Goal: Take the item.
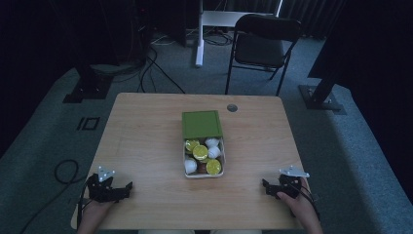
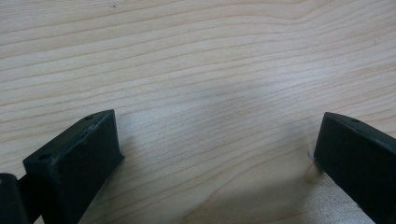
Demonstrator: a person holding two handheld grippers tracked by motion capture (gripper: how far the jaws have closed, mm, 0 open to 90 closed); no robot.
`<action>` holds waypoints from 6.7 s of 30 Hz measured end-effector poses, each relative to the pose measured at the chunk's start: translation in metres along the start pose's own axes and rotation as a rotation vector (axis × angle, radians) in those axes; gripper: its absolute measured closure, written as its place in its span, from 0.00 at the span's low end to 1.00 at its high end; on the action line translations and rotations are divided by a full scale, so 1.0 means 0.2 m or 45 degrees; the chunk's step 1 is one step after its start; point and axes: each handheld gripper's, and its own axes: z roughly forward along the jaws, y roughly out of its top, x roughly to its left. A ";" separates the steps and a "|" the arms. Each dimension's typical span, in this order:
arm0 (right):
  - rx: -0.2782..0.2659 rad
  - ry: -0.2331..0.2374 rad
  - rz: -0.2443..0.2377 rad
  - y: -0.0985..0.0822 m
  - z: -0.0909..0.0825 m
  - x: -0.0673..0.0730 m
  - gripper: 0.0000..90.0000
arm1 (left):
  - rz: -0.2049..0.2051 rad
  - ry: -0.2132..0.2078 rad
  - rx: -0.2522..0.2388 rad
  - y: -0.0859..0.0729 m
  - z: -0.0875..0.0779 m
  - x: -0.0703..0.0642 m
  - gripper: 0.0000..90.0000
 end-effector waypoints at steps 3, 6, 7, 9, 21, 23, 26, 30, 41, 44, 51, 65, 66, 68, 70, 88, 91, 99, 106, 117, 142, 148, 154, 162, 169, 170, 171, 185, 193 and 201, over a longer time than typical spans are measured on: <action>0.000 0.000 0.000 0.00 0.00 0.00 0.12 | 0.000 0.000 0.000 0.00 0.00 0.00 0.00; 0.001 0.004 -0.004 0.00 0.00 0.00 0.11 | 0.000 0.000 0.000 0.00 0.00 0.00 0.00; 0.001 0.005 -0.004 0.00 0.00 0.00 0.12 | 0.000 0.000 0.000 0.00 0.00 0.00 0.00; 0.001 0.004 -0.004 0.00 0.00 0.00 0.12 | 0.000 0.000 0.000 0.00 0.00 0.00 0.00; 0.001 0.006 -0.009 0.00 0.00 0.00 0.12 | -0.003 0.002 0.000 0.00 0.00 0.00 0.01; 0.000 0.007 -0.008 0.00 0.00 -0.01 0.12 | -0.003 0.002 0.001 0.00 0.00 0.00 0.00; 0.000 0.002 -0.003 0.00 0.00 0.00 0.12 | -0.003 0.002 0.001 0.00 0.00 0.00 0.00; -0.004 -0.002 0.050 0.00 0.00 0.00 0.12 | -0.004 0.002 0.000 0.00 0.00 0.00 0.00; -0.042 0.007 0.043 0.04 -0.04 0.01 0.12 | -0.004 0.002 0.000 0.00 0.00 0.00 0.00; -0.055 0.007 0.035 0.06 -0.06 0.02 0.12 | -0.004 0.002 0.000 0.00 0.00 0.00 0.00; -0.084 0.023 0.026 0.11 -0.09 0.03 0.12 | -0.004 0.002 0.000 0.00 0.00 0.00 0.00; -0.162 0.049 0.014 0.21 -0.16 0.08 0.12 | -0.004 0.001 0.000 0.00 0.00 0.00 0.00; -0.162 0.049 0.014 0.21 -0.16 0.08 0.12 | -0.004 0.001 0.000 0.00 0.00 0.00 0.00; -0.175 0.069 0.028 0.24 -0.17 0.10 0.12 | -0.003 0.002 0.000 0.00 0.00 0.00 0.00; -0.184 0.079 0.025 0.26 -0.18 0.11 0.12 | -0.003 0.001 0.000 0.00 0.00 0.00 0.00; -0.253 0.151 -0.069 0.42 -0.20 0.27 0.12 | -0.004 0.001 0.000 0.00 0.00 0.00 0.00; -0.266 0.175 -0.083 0.45 -0.20 0.30 0.12 | -0.004 0.001 0.000 0.00 0.00 0.00 0.00; -0.289 0.228 -0.081 0.50 -0.18 0.39 0.12 | -0.005 0.001 -0.002 0.00 0.00 0.00 0.00; -0.293 0.262 -0.098 0.55 -0.18 0.46 0.12 | -0.006 0.001 -0.002 0.00 0.00 0.00 0.00; -0.294 0.307 -0.156 0.60 -0.16 0.57 0.12 | -0.006 0.001 -0.001 0.00 0.00 0.00 0.00; -0.313 0.415 -0.225 0.71 -0.05 0.87 0.12 | -0.006 0.002 -0.003 0.00 0.00 0.00 0.00; -0.303 0.425 -0.251 0.71 -0.01 0.93 0.12 | -0.006 0.002 -0.002 0.00 0.00 0.00 0.00; -0.291 0.369 -0.230 0.72 0.04 1.00 0.16 | -0.005 0.002 -0.003 0.00 0.00 0.00 0.00; -0.260 0.293 -0.251 0.71 0.11 1.06 0.18 | -0.006 0.002 -0.003 0.00 0.00 0.00 0.00; -0.240 0.236 -0.221 0.72 0.15 1.08 0.22 | -0.006 0.002 -0.003 0.00 0.00 0.00 0.00; -0.235 0.233 -0.212 0.73 0.16 1.08 0.22 | -0.007 0.002 -0.003 0.00 0.00 0.00 0.01; -0.230 0.229 -0.206 0.73 0.17 1.08 0.22 | -0.005 0.002 -0.002 0.00 0.00 0.00 0.00; -0.174 0.163 -0.162 0.74 0.27 1.10 0.31 | -0.005 0.002 -0.001 0.00 0.00 0.00 0.00; -0.157 0.092 -0.194 0.72 0.31 1.13 0.43 | -0.004 0.002 -0.001 0.00 0.00 0.00 0.01; -0.142 0.134 -0.181 0.72 0.32 1.13 0.44 | -0.005 0.002 -0.001 0.00 0.00 0.00 0.00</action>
